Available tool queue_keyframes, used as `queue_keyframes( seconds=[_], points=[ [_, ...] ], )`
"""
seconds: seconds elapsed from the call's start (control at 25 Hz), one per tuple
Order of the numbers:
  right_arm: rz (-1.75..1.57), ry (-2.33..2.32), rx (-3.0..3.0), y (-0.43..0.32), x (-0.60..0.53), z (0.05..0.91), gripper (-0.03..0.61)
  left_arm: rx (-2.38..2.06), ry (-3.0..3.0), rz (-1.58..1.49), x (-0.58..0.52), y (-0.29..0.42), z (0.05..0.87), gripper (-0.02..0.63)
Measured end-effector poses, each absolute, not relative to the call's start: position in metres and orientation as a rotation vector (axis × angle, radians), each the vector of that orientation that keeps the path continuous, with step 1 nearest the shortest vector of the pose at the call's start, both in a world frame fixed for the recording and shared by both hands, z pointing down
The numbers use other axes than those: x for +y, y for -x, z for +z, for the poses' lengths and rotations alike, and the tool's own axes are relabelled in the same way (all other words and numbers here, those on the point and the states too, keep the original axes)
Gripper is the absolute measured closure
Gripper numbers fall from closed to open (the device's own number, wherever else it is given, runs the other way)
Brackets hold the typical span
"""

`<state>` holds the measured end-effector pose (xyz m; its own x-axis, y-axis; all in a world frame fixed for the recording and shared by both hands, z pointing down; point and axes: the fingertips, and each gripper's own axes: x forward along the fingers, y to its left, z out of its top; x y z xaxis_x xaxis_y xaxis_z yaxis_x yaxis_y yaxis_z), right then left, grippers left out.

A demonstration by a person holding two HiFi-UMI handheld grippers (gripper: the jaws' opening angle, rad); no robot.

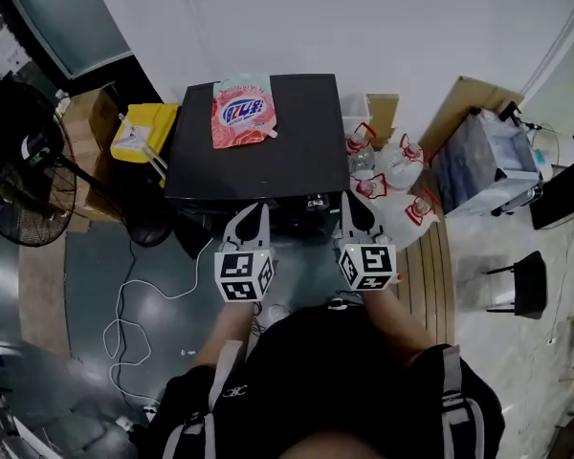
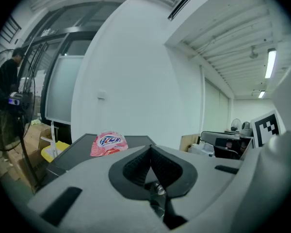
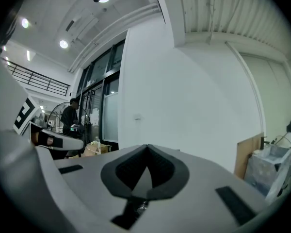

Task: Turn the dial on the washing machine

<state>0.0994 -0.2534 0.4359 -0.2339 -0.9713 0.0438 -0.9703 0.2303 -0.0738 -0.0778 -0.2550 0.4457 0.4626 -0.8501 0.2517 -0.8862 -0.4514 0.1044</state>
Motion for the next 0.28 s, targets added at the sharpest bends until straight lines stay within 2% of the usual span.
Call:
queue_keyframes(
  seconds=[0.28],
  points=[
    [-0.123,1.888,2.484,-0.105,-0.26,0.428,0.571,-1.529,-2.48,0.237,-0.255,0.065,0.439,0.611]
  ],
)
